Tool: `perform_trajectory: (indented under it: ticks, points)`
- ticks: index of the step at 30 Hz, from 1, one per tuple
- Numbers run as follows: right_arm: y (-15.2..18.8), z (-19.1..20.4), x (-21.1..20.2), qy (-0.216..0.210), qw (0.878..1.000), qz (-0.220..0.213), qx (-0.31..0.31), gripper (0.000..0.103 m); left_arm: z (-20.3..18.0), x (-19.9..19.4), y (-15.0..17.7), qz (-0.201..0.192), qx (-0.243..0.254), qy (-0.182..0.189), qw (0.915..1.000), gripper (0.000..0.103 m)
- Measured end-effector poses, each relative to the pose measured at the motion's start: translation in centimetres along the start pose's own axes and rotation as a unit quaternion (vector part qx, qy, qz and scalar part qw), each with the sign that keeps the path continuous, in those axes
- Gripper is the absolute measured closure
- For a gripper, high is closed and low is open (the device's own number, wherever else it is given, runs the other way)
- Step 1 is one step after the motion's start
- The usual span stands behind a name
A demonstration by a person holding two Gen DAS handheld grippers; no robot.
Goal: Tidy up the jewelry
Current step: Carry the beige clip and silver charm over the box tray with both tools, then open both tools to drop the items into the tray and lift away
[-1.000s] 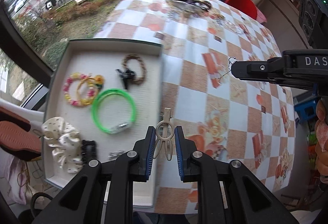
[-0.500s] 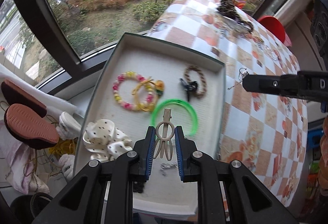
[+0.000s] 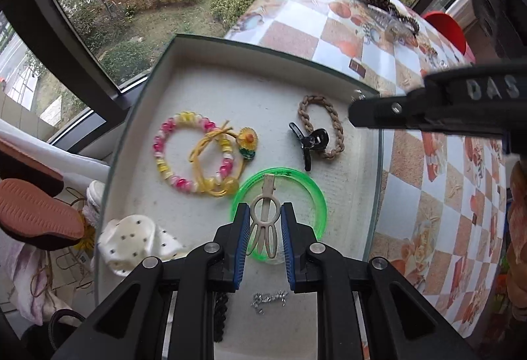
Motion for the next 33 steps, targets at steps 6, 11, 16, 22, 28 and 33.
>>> perform_trajectory:
  ticks: [6,11,16,22,28,33]
  points:
    - [-0.7,-1.1,2.0,0.002,1.0,0.013,0.018,0.09,-0.2,1.6,0.3,0.016,0.013,-0.012,0.9997,0.08]
    - [-0.6,-1.7,3.2,0.002,0.999,0.025,0.028,0.09,-0.4,2.4,0.4,0.019,0.021,-0.022,0.9994,0.08]
    - [-0.4,-2.0,4.3,0.001,0.999,0.037,0.04,0.09,-0.4,2.9,0.4,0.024,0.026,-0.03,0.9989,0.08]
    - [-0.4,-1.9,4.7,-0.006,0.998,0.046,0.042,0.085,-0.4,3.1,0.2,0.026,0.024,-0.037,0.9987,0.08]
    - [-0.5,-0.7,3.3,-0.027,0.998,0.032,0.048,0.05,-0.3,2.6,0.6,0.023,0.019,-0.044,0.9986,0.08]
    - [-0.6,-0.1,1.5,-0.046,0.997,0.015,0.056,0.047,-0.4,2.1,0.8,0.015,0.019,-0.052,0.9983,0.079]
Point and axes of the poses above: each gripper's, at about its wrist camera, not at the fingertips, and x roughly the way its jaws point, z to its left, y to its underside, the point moved 9 cm from there along x, roughly the way its jaws point, and after that the axes turned 1 degree about x, right-handed, at the moved point
